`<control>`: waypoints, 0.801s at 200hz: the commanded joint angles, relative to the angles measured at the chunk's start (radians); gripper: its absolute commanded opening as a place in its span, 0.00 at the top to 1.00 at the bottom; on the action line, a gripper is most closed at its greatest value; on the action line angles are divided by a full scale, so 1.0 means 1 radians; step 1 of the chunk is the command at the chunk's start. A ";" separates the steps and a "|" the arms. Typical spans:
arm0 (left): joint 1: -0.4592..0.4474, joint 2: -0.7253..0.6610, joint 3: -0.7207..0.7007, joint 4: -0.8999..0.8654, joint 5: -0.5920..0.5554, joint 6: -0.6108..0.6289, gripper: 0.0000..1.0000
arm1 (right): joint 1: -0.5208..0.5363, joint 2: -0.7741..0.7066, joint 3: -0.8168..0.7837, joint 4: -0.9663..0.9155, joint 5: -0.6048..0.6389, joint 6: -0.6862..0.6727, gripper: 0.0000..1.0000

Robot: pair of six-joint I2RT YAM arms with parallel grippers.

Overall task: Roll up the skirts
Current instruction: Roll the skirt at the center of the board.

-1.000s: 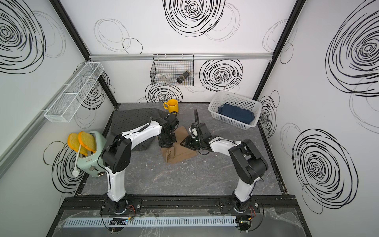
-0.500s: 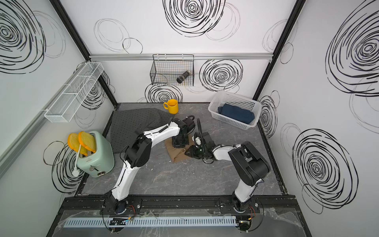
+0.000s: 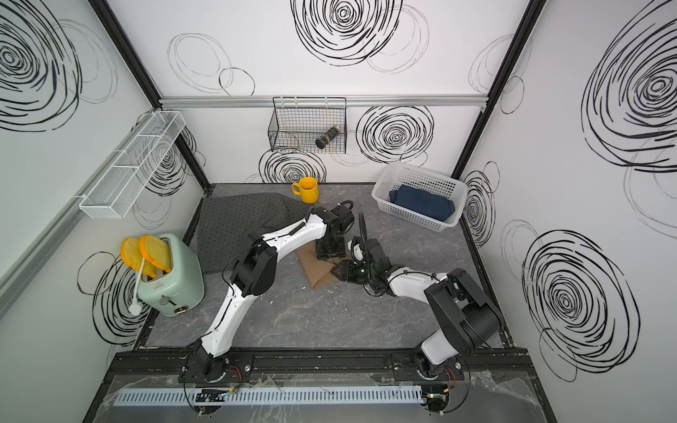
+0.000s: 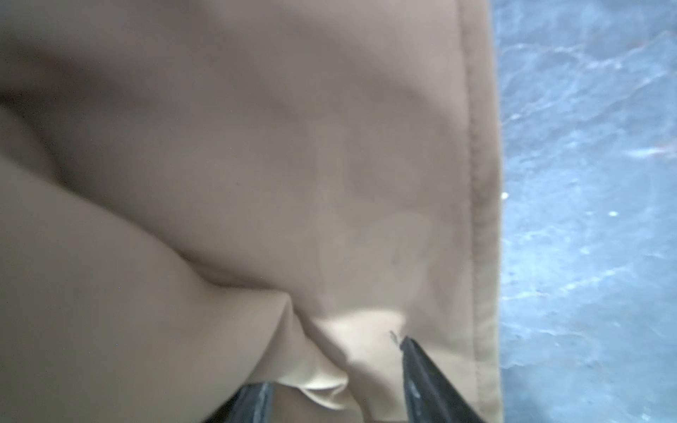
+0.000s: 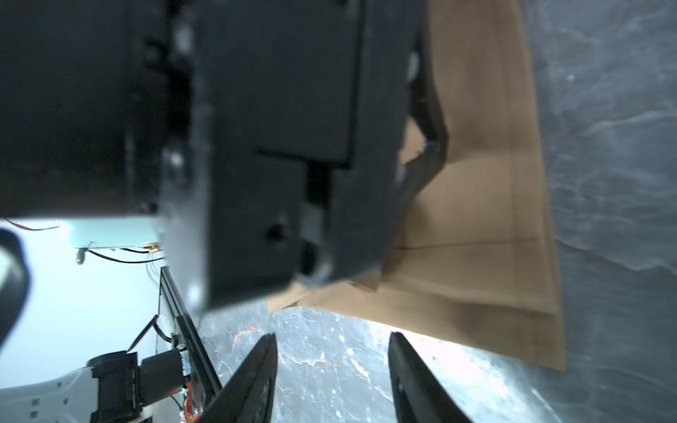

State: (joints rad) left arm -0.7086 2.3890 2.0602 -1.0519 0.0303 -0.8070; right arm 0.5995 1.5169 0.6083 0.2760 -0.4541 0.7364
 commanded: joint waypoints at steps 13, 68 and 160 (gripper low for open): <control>0.037 -0.138 -0.089 0.125 0.099 0.076 0.29 | 0.030 -0.044 0.068 0.005 0.043 0.028 0.57; 0.076 -0.162 -0.174 0.223 0.227 0.096 0.30 | 0.037 0.108 0.187 -0.011 0.008 0.032 0.77; 0.110 -0.251 -0.071 0.192 0.286 0.098 0.29 | 0.021 0.283 0.094 0.092 -0.008 0.084 0.86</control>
State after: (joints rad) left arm -0.5907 2.2436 1.8927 -0.8700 0.2909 -0.7254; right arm 0.6155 1.7603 0.7609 0.3775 -0.4397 0.7982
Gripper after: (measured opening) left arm 0.710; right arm 0.144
